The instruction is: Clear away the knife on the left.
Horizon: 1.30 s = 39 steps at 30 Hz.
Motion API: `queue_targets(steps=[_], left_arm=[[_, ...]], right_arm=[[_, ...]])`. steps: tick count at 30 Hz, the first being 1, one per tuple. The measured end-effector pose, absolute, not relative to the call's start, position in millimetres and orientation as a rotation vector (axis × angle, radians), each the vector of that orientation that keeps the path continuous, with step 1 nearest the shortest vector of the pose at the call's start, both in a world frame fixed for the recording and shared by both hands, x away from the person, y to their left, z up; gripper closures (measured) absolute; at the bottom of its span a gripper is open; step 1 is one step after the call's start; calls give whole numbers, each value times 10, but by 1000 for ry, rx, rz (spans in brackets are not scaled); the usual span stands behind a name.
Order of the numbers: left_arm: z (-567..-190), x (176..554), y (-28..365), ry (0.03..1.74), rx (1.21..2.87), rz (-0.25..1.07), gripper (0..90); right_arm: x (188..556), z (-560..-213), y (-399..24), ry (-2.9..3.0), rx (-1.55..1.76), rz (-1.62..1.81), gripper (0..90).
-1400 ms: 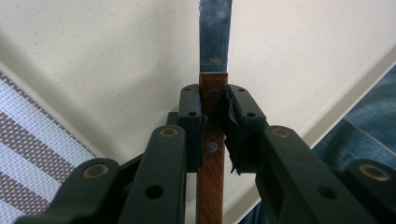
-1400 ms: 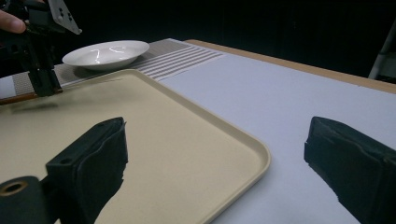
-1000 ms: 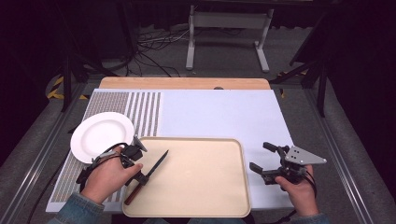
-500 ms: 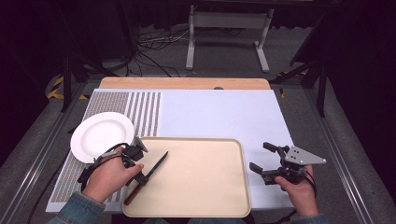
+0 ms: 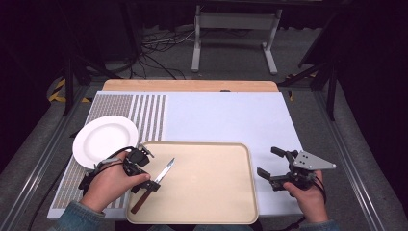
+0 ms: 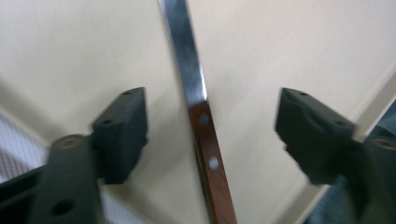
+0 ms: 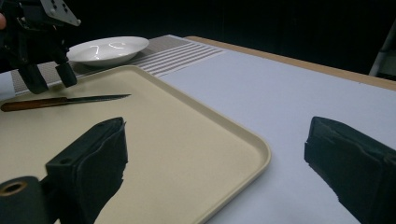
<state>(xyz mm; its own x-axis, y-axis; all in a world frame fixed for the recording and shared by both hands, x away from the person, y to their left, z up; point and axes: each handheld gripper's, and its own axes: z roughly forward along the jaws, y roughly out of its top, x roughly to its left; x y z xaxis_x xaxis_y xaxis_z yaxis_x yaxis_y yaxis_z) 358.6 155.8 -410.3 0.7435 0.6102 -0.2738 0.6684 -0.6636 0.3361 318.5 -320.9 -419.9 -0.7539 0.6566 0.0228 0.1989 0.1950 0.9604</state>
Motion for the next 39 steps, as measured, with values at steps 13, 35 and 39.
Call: queue_targets(steps=[13,35,39], left_arm=[[-3983,3484,1380,415,2598,113,569],[-4215,3535,1259,229,2699,57,900],[-4254,3556,1283,241,2716,36,900]], right_arm=[[3185,-4198,-3211,2083,804,1579,66],[3192,-4202,-3226,2085,805,1584,71],[3188,-4203,-3219,2090,800,1575,76]])
